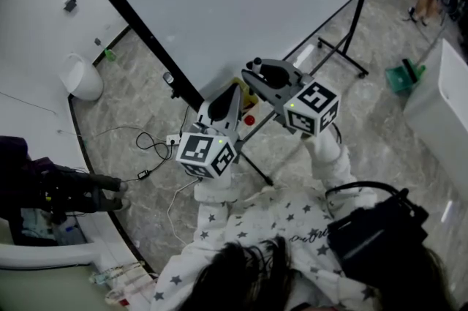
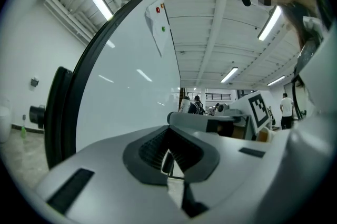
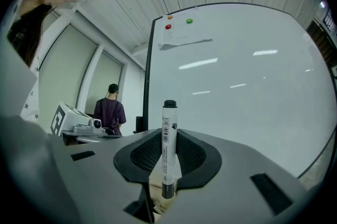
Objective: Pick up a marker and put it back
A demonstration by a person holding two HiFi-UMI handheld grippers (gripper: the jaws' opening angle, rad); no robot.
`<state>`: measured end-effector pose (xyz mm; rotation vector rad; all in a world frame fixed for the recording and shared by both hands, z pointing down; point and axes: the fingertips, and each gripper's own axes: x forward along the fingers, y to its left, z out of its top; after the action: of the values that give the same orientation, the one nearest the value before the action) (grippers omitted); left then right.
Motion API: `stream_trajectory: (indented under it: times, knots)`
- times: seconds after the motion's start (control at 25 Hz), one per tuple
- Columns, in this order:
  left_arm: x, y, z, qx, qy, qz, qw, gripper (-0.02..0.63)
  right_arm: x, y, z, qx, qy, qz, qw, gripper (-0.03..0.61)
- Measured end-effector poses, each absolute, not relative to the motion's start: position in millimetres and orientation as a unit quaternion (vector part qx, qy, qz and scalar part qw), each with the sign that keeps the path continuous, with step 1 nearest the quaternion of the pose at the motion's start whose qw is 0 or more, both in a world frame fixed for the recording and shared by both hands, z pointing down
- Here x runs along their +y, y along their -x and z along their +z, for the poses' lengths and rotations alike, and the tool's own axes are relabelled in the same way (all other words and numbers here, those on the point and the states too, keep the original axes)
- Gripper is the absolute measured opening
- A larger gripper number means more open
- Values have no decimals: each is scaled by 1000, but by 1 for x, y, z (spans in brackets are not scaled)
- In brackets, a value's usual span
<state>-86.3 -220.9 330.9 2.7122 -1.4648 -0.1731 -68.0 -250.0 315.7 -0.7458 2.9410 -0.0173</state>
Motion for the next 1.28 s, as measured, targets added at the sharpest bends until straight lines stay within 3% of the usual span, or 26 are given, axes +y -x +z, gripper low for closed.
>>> stream_trajectory:
  times: [0.84,1.28]
  knots:
    - [-231,90,377,-490,-869,-31,67,2,-286,94,407,973,220,-76,3,77]
    - [-234,92,388,-494,-866,-25,80,2,-293,99,433,971,230,-59,-21,77]
